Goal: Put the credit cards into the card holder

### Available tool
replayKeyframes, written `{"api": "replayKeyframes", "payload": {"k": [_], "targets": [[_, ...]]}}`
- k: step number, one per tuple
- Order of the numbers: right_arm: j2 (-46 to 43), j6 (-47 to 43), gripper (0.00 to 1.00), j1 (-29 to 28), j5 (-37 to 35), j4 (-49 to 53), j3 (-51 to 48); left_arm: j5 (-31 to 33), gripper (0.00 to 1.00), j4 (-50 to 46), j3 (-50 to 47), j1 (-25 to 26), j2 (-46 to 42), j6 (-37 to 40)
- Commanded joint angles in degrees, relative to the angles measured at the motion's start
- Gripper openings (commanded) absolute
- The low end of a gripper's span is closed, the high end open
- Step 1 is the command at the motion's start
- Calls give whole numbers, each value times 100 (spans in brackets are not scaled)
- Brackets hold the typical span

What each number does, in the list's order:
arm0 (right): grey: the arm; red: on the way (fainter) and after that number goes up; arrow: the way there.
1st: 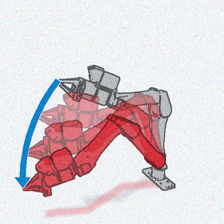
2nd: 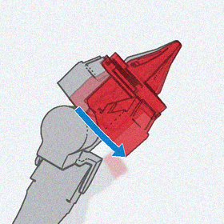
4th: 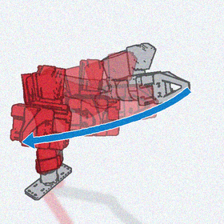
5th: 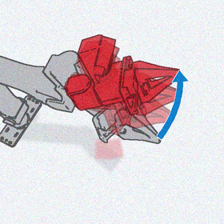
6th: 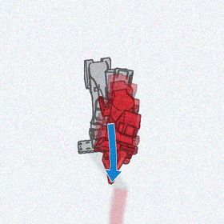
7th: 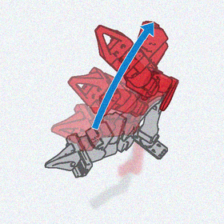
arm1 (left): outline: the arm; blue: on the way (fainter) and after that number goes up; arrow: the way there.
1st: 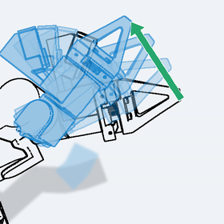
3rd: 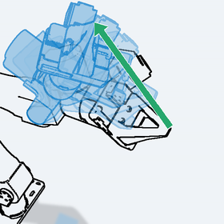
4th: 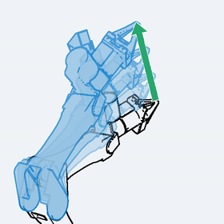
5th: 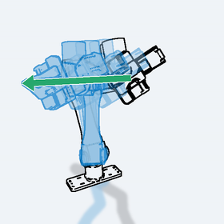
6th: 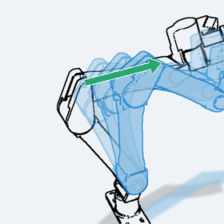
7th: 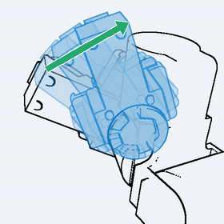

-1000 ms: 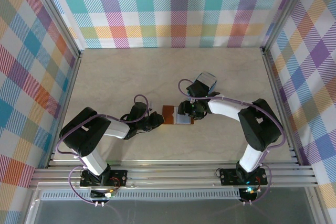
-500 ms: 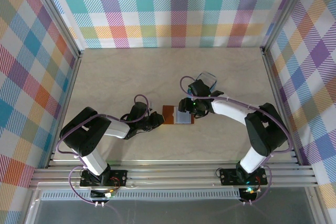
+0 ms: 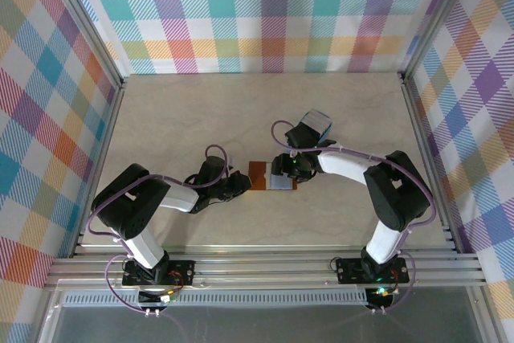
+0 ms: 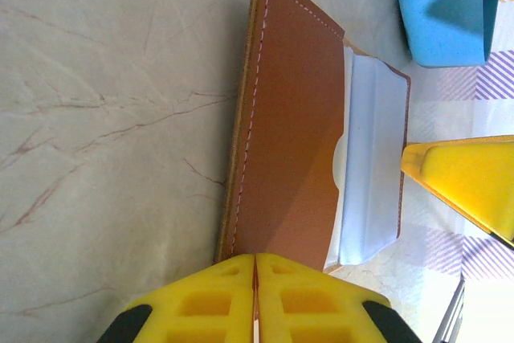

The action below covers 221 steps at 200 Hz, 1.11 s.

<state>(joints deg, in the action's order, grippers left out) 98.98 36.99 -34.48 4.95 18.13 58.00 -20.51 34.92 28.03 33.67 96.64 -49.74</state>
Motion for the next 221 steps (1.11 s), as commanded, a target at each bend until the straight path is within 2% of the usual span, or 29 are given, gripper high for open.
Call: {"api": "replayKeyframes", "payload": {"k": [1,37,97,161,221], "targets": [[84,-131,64,2,-22,112,176,144,10,-420,36,78,444,69],[177,-79,64,3,67,110,189,129,10,-433,44,78,444,65],[207,-34,64,4,-201,229,158,153,10,-418,12,78,471,60],[469,404,63,11,896,-430,50,162,10,-421,19,79,479,62],[461,703,63,8,1318,-903,-21,144,10,-380,25,78,514,60]]}}
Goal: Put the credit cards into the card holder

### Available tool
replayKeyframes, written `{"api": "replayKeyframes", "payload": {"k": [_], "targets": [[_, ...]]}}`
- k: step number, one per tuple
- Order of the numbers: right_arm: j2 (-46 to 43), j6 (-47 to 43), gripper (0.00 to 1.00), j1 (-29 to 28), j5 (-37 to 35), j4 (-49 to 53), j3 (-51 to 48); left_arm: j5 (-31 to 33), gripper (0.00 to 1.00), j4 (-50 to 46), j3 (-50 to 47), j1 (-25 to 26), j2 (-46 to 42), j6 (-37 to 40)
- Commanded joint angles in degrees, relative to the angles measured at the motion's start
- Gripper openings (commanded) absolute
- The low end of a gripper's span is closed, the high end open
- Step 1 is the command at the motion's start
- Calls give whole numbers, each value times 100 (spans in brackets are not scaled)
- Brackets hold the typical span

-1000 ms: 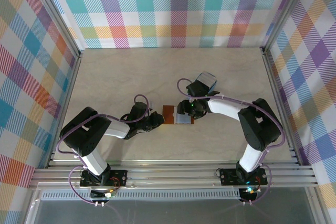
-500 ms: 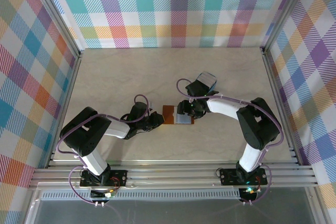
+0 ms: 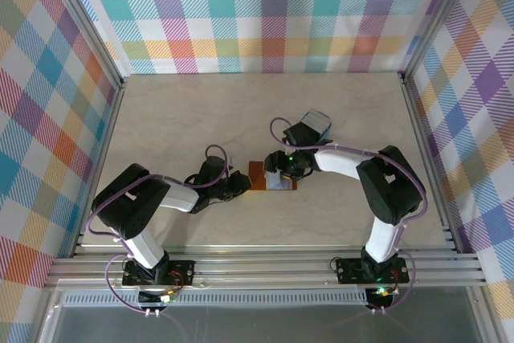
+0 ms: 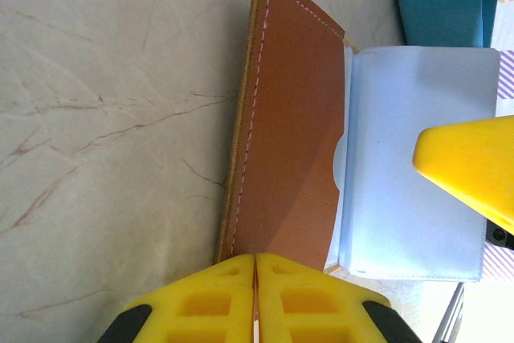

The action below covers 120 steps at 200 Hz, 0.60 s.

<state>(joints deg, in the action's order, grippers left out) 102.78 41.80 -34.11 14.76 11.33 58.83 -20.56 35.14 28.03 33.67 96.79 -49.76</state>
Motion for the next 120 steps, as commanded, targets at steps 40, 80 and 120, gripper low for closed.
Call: {"api": "replayKeyframes", "payload": {"k": [40,80,120], "targets": [[-55,120,62,-42,285,-218,-99,153,10,-385,5,78,517,63],[-125,-127,62,-109,365,-180,-21,157,10,-384,2,78,517,54],[-258,-216,63,-131,79,91,50,157,10,-446,37,78,503,64]]}}
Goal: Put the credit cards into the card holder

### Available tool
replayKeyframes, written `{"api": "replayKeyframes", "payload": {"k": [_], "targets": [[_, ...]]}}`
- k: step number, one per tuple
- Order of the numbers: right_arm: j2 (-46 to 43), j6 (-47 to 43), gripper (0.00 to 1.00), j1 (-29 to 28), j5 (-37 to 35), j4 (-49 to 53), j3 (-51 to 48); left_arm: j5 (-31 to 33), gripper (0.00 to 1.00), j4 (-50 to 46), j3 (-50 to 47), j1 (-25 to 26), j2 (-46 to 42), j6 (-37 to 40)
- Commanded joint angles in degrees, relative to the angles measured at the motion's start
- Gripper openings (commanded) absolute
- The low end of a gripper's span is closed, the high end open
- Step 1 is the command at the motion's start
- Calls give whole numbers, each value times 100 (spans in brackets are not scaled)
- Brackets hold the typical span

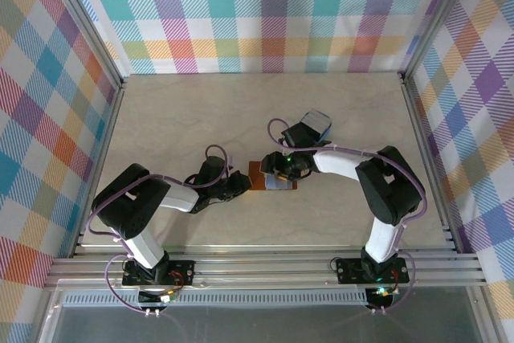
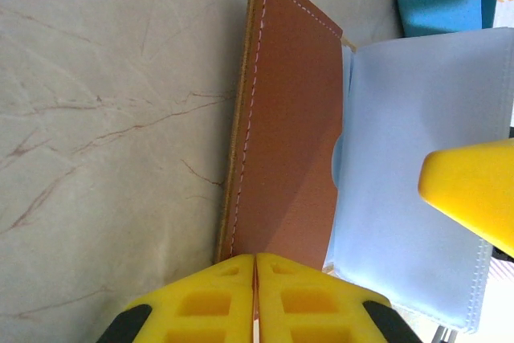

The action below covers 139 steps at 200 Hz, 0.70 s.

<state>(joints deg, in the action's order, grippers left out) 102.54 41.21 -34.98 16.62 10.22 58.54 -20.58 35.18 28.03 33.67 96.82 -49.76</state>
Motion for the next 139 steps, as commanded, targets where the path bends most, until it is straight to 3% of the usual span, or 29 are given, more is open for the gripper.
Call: {"api": "replayKeyframes", "payload": {"k": [1,139], "targets": [[-234,-157,63,-44,-120,214,83,159,10,-451,37,78,503,63],[-620,-198,65,-44,-1720,1685,352,159,10,-547,123,78,574,89]]}}
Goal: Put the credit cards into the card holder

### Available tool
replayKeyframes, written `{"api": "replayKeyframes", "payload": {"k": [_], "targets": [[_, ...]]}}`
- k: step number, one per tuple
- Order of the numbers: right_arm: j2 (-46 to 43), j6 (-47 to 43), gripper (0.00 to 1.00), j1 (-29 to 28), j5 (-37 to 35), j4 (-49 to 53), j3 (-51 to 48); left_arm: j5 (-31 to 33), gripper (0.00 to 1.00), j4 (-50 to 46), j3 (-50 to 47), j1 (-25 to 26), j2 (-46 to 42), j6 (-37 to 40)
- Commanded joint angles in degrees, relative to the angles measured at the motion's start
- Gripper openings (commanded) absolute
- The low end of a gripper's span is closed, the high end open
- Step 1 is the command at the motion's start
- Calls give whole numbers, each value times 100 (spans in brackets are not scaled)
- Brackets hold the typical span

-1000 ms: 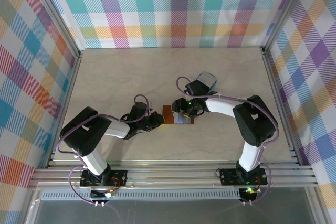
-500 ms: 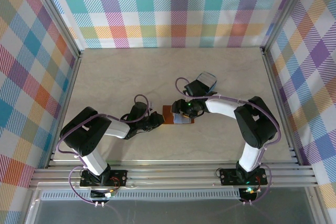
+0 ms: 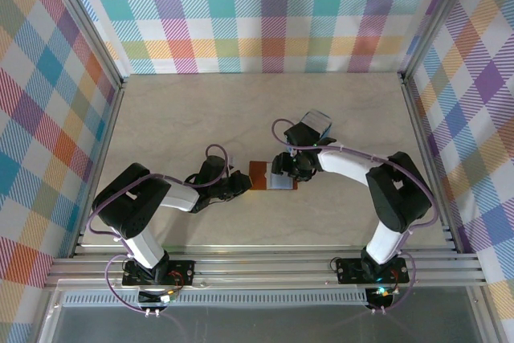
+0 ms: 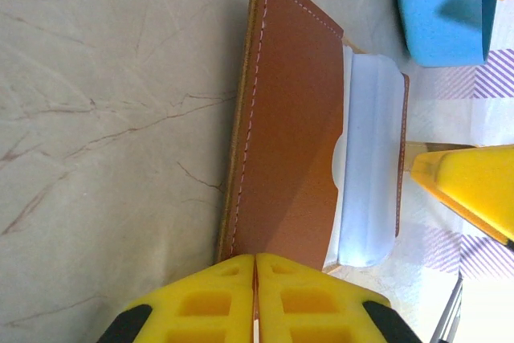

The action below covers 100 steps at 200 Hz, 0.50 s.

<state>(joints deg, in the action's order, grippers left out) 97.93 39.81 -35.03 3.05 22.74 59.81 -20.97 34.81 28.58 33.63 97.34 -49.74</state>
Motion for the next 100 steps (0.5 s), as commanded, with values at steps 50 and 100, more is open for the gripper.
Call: {"api": "replayKeyframes", "payload": {"k": [50,100], "targets": [[-24,-312,64,-31,193,46,247,212,10,-528,61,83,532,96],[262,-386,64,-31,39,138,399,225,10,-515,8,83,513,98]]}}
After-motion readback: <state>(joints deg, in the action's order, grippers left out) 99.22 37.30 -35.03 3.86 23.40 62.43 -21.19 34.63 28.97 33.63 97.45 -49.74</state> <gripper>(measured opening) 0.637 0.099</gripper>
